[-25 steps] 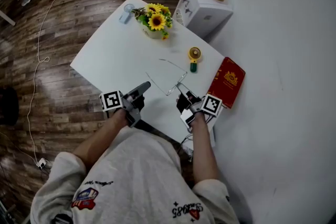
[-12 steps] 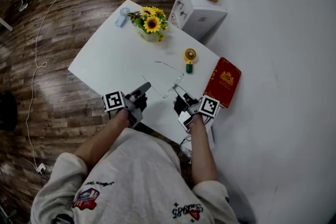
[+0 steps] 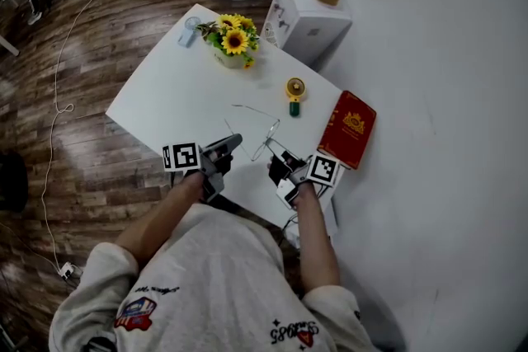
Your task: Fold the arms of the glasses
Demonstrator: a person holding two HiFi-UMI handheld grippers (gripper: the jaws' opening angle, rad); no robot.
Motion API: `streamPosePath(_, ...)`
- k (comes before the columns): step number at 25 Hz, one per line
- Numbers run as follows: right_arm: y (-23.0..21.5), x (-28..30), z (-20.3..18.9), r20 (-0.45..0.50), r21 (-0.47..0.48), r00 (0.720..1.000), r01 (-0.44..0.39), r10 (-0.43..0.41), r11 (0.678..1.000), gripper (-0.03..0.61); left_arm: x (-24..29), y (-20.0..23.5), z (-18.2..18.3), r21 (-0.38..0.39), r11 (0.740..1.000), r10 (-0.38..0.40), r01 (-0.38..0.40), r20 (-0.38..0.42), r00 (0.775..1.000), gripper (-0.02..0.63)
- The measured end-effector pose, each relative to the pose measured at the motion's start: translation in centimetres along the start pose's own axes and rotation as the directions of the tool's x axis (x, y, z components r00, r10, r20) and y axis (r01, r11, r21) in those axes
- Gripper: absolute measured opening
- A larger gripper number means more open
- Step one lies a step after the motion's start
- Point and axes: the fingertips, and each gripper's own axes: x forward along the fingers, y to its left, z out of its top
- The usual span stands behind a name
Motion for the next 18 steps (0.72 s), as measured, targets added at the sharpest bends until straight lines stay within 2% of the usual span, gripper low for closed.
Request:
streamPosePath(2, 0.0, -0.1, -0.3, -0.009, 0.002, 1.0, 0.002, -0.002, 1.0, 0.011, 0.5, -0.2, -0.3, 0.009, 1.0, -0.004, 0.005, -0.043, 0.999, 0.009)
streamPosePath(4, 0.2, 0.0, -0.6, -0.018, -0.004, 1.0, -0.005, 0.005, 1.0, 0.011, 1.1, -1.1, -0.8, -0.057, 0.998, -0.038, 0.034, -0.074, 0.997, 0.009)
streamPosePath(5, 0.2, -0.1, -0.8, -0.024, -0.01, 1.0, -0.004, 0.004, 1.0, 0.011, 1.3, -1.2, -0.9, -0.055, 0.998, -0.044, 0.039, -0.096, 0.994, 0.009)
streamPosePath(8, 0.0, -0.1, -1.2, -0.046, -0.012, 0.999, 0.009, -0.009, 1.0, 0.011, 1.9, -0.5, -1.0, 0.041, 0.999, -0.006, 0.014, -0.185, 0.983, 0.008)
streamPosePath(14, 0.3, 0.0, -1.9, -0.08, -0.009, 0.997, -0.007, 0.006, 1.0, 0.011, 3.3, -1.4, -2.2, 0.052, 0.997, -0.031, 0.052, -0.343, 0.939, 0.006)
streamPosePath(18, 0.5, 0.0, -1.9, -0.08, -0.022, 0.996, -0.027, 0.025, 0.999, 0.011, 3.7, -2.0, -2.4, 0.092, 0.991, -0.052, 0.094, -0.379, 0.924, 0.008)
